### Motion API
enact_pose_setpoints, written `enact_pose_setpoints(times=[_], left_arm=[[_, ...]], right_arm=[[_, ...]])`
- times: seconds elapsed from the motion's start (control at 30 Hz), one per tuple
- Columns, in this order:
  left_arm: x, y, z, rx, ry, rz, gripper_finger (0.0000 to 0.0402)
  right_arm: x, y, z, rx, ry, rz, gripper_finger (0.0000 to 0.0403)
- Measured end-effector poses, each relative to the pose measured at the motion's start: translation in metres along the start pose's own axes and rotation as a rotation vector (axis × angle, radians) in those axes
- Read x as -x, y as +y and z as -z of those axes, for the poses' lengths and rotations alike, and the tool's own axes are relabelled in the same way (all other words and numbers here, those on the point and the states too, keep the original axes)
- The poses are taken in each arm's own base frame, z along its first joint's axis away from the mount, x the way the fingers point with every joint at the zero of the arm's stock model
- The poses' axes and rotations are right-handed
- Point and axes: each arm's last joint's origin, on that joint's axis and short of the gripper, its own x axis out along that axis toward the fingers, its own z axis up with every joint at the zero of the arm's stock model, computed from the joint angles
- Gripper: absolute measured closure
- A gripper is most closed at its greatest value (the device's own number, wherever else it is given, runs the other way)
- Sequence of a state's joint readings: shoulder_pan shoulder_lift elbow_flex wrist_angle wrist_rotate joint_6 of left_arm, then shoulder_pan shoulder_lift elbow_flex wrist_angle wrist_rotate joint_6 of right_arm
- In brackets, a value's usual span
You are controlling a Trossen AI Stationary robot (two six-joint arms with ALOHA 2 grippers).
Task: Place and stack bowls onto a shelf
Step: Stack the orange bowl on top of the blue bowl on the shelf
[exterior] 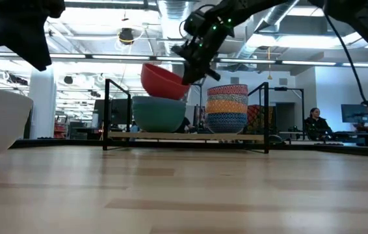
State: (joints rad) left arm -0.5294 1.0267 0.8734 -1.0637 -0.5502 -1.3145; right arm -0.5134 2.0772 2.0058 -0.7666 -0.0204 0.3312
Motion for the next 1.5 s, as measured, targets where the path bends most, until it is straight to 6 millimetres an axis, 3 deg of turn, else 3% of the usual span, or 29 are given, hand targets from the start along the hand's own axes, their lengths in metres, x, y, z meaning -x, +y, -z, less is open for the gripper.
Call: enact_pose_setpoints(times=[0.23, 0.53, 0.7, 0.87, 1.0, 1.2, 1.5], left_arm=[[-0.002, 0.0, -0.002, 0.008, 0.028, 0.004, 0.0285], [-0.002, 0.0, -0.001, 0.011, 0.055, 0.012, 0.0285], [-0.002, 0.0, 0.0, 0.012, 0.084, 0.02, 0.0285], [-0.001, 0.0, 0.0, 0.023, 0.109, 0.026, 0.0285], [-0.001, 0.0, 0.0, 0.003, 0.099, 0.025, 0.0285], [0.0, -0.003, 0.001, 0.015, 0.087, 0.044, 0.0285], [0.002, -0.005, 0.004, 0.053, 0.043, 0.052, 0.0285]], right_arm=[[-0.027, 0.006, 0.012, 0.014, 0.067, -0.001, 0.0367], [-0.027, 0.012, 0.014, 0.027, 0.068, -0.025, 0.0343], [-0.025, 0.008, 0.013, -0.004, 0.094, -0.083, 0.0284], [-0.004, 0.015, 0.006, 0.018, 0.039, -0.093, 0.0209], [0.013, 0.022, 0.001, 0.053, -0.029, -0.078, 0.0175], [0.025, 0.027, 0.0, 0.107, -0.053, -0.075, 0.018], [-0.021, 0.012, 0.023, 0.092, 0.107, -0.01, 0.0208]])
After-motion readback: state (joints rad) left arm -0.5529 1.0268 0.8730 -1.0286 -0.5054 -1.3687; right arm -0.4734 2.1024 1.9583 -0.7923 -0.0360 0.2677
